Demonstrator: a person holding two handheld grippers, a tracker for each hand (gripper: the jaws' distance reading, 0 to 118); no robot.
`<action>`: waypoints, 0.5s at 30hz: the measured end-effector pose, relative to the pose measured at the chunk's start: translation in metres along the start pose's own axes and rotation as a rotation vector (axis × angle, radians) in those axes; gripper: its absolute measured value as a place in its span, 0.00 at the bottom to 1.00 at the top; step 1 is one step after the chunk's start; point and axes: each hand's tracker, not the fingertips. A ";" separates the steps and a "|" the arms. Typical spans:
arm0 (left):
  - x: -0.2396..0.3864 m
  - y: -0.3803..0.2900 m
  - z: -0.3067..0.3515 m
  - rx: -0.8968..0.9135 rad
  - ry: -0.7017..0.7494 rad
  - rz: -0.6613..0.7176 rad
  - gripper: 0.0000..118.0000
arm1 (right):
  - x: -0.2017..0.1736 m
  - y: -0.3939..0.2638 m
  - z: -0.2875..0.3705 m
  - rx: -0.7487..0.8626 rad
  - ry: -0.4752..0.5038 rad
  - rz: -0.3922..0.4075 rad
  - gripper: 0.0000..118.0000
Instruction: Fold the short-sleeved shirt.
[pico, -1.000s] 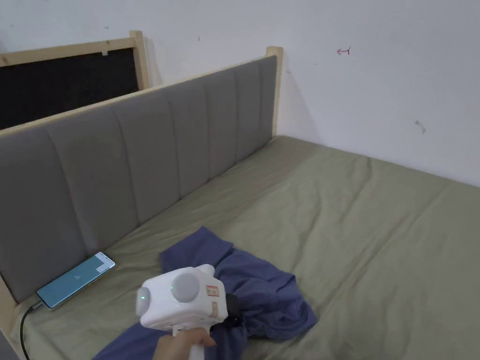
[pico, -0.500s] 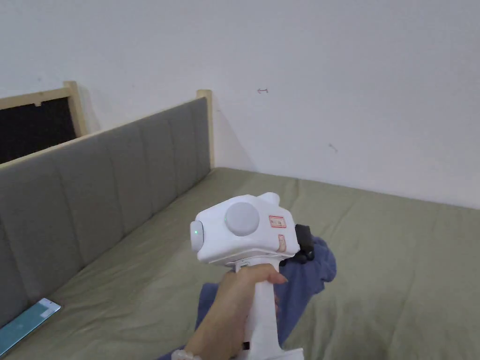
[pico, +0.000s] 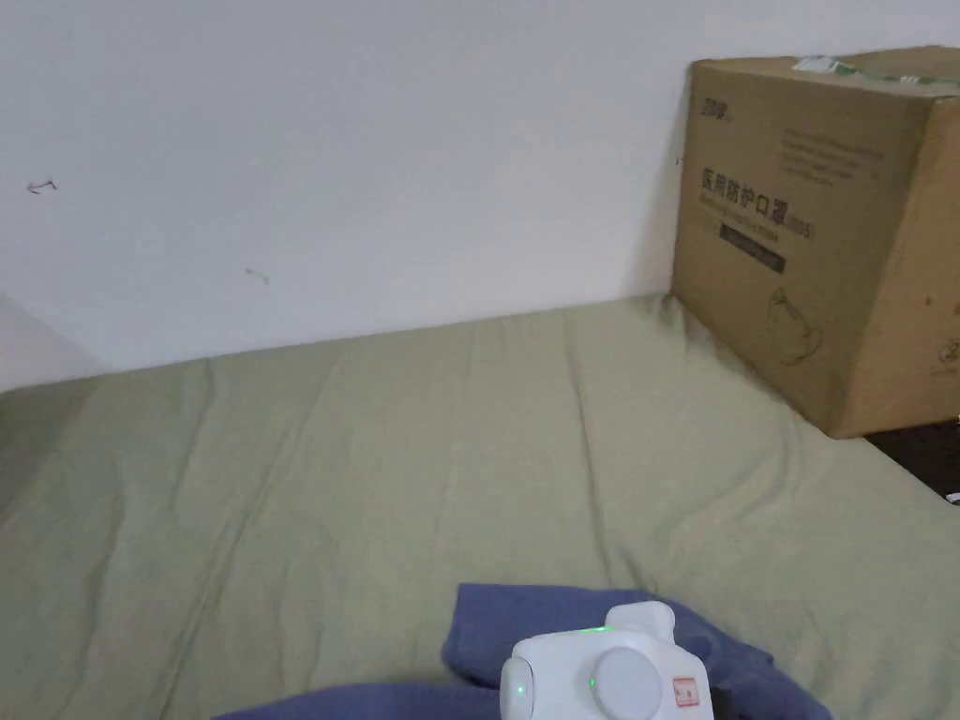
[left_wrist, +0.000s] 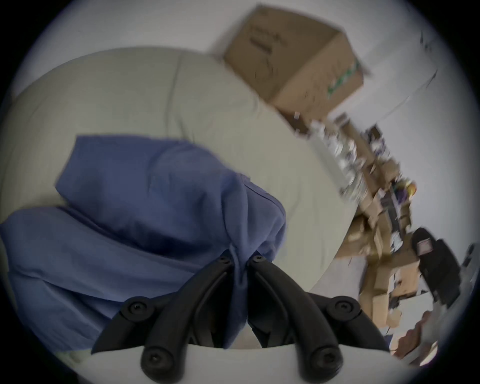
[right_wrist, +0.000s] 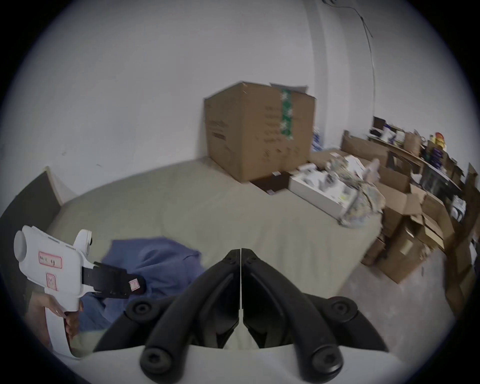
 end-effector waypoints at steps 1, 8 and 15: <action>0.000 -0.007 -0.008 -0.023 0.012 0.006 0.07 | 0.007 -0.007 -0.002 -0.028 -0.027 -0.010 0.01; -0.028 0.001 0.032 0.071 0.016 0.108 0.96 | 0.004 -0.025 -0.008 -0.145 -0.028 0.029 0.01; -0.087 -0.009 0.122 0.218 0.175 0.058 0.00 | -0.053 -0.010 -0.003 -0.115 0.119 0.091 0.01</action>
